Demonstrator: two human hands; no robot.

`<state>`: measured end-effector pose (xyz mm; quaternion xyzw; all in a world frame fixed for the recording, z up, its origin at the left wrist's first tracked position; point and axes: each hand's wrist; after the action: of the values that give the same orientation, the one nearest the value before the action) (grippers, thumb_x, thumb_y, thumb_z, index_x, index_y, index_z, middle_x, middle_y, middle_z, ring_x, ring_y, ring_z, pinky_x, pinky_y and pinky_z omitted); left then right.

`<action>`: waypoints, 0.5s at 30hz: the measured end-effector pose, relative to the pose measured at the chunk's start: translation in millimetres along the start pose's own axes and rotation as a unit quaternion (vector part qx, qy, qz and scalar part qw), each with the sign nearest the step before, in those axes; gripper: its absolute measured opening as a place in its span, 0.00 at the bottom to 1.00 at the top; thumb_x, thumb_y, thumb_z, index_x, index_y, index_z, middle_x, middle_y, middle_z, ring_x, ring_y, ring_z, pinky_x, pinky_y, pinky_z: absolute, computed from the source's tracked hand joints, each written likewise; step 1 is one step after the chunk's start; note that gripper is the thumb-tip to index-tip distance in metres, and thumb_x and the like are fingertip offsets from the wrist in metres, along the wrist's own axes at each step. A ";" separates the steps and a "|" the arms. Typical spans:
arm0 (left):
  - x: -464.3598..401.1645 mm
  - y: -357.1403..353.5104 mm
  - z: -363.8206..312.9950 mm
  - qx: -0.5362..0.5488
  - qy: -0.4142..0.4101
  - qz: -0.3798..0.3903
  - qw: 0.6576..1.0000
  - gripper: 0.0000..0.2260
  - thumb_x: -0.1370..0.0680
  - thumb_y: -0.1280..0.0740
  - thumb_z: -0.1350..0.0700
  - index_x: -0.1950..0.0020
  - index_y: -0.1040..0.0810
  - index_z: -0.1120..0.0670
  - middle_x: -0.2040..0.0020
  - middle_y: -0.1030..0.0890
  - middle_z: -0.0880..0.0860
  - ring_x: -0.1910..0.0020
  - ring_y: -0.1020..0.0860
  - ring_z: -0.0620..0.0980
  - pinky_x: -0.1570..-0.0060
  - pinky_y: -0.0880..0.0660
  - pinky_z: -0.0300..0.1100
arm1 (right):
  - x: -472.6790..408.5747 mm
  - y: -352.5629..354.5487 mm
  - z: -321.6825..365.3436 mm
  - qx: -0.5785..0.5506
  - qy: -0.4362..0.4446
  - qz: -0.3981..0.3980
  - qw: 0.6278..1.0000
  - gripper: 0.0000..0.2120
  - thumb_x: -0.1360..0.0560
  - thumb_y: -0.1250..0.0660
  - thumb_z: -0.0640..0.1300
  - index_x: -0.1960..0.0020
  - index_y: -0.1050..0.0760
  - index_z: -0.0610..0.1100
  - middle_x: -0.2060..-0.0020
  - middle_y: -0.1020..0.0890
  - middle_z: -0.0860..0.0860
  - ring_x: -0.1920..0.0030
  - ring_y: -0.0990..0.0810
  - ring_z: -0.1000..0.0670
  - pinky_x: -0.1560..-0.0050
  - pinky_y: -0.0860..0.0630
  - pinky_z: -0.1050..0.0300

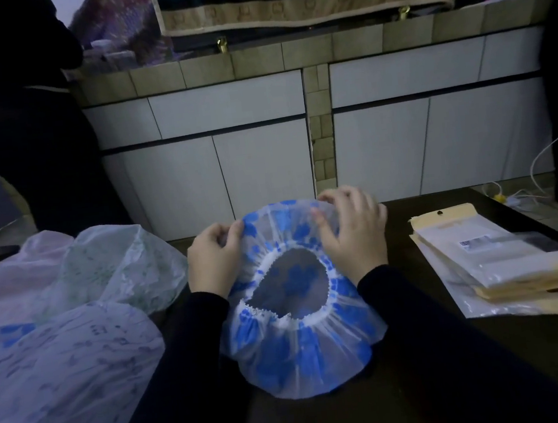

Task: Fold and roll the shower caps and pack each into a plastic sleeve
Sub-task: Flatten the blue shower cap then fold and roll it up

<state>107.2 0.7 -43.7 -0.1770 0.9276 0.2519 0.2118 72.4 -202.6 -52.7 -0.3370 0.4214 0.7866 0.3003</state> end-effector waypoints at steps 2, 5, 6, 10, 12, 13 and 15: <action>-4.2 -0.4 6.2 0.021 0.040 -0.020 0.999 0.13 0.22 0.34 0.48 0.62 0.23 0.56 0.65 0.22 0.50 0.58 0.23 0.53 0.57 0.32 0.43 | 2.5 -1.0 3.7 0.063 0.075 0.038 0.994 0.13 0.21 0.44 0.53 0.44 0.25 0.49 0.50 0.24 0.52 0.48 0.27 0.50 0.46 0.35 0.50; -0.4 -4.4 18.7 0.009 0.077 -0.002 0.997 0.13 0.19 0.39 0.49 0.54 0.22 0.57 0.56 0.19 0.54 0.50 0.22 0.56 0.54 0.33 0.43 | 15.0 -9.4 -0.5 0.124 0.039 0.219 0.967 0.15 0.20 0.46 0.52 0.52 0.22 0.48 0.57 0.22 0.51 0.54 0.23 0.48 0.47 0.30 0.50; 2.3 -6.0 20.1 0.002 0.079 0.008 0.997 0.14 0.19 0.40 0.49 0.51 0.21 0.57 0.52 0.18 0.55 0.48 0.22 0.57 0.52 0.31 0.43 | 18.8 -10.8 -4.1 0.102 -0.002 0.270 0.958 0.17 0.20 0.46 0.51 0.55 0.22 0.46 0.60 0.22 0.49 0.57 0.23 0.48 0.47 0.28 0.49; 8.7 -1.0 15.9 -0.123 -0.082 0.031 0.989 0.22 0.25 0.43 0.41 0.47 0.17 0.53 0.43 0.18 0.52 0.41 0.23 0.55 0.41 0.28 0.51 | 26.2 -2.7 -11.5 0.046 -0.101 0.335 0.936 0.19 0.18 0.48 0.48 0.62 0.26 0.43 0.64 0.22 0.47 0.57 0.22 0.45 0.49 0.28 0.51; 19.9 0.6 7.0 -0.094 -0.109 0.096 0.985 0.26 0.28 0.44 0.38 0.44 0.17 0.51 0.42 0.18 0.49 0.39 0.23 0.51 0.38 0.29 0.49 | 26.3 1.1 -12.2 0.035 -0.112 0.342 0.932 0.18 0.19 0.48 0.46 0.55 0.22 0.41 0.56 0.19 0.46 0.48 0.22 0.45 0.43 0.29 0.51; 27.9 -0.3 4.5 -0.085 -0.094 0.150 0.981 0.28 0.29 0.44 0.36 0.39 0.20 0.50 0.39 0.19 0.49 0.37 0.24 0.50 0.35 0.31 0.48 | 27.1 1.9 -13.6 0.033 -0.114 0.350 0.929 0.17 0.20 0.47 0.45 0.47 0.21 0.42 0.48 0.19 0.45 0.40 0.25 0.45 0.38 0.32 0.50; 42.1 -3.1 3.2 -0.108 -0.032 0.264 0.958 0.33 0.28 0.47 0.31 0.28 0.30 0.46 0.31 0.26 0.49 0.31 0.30 0.49 0.29 0.38 0.50 | 30.1 1.4 -17.7 0.048 -0.112 0.397 0.910 0.19 0.20 0.47 0.46 0.33 0.27 0.45 0.32 0.28 0.46 0.28 0.37 0.46 0.29 0.39 0.48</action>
<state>73.9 -9.5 -67.7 0.0605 0.9014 0.4026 0.1472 58.4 -212.9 -83.1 -0.0371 0.5212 0.8523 0.0243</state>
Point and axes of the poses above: each hand's wrist, its own x-axis away from the middle knuckle, its own y-axis out of the back of the hand, z = x × y
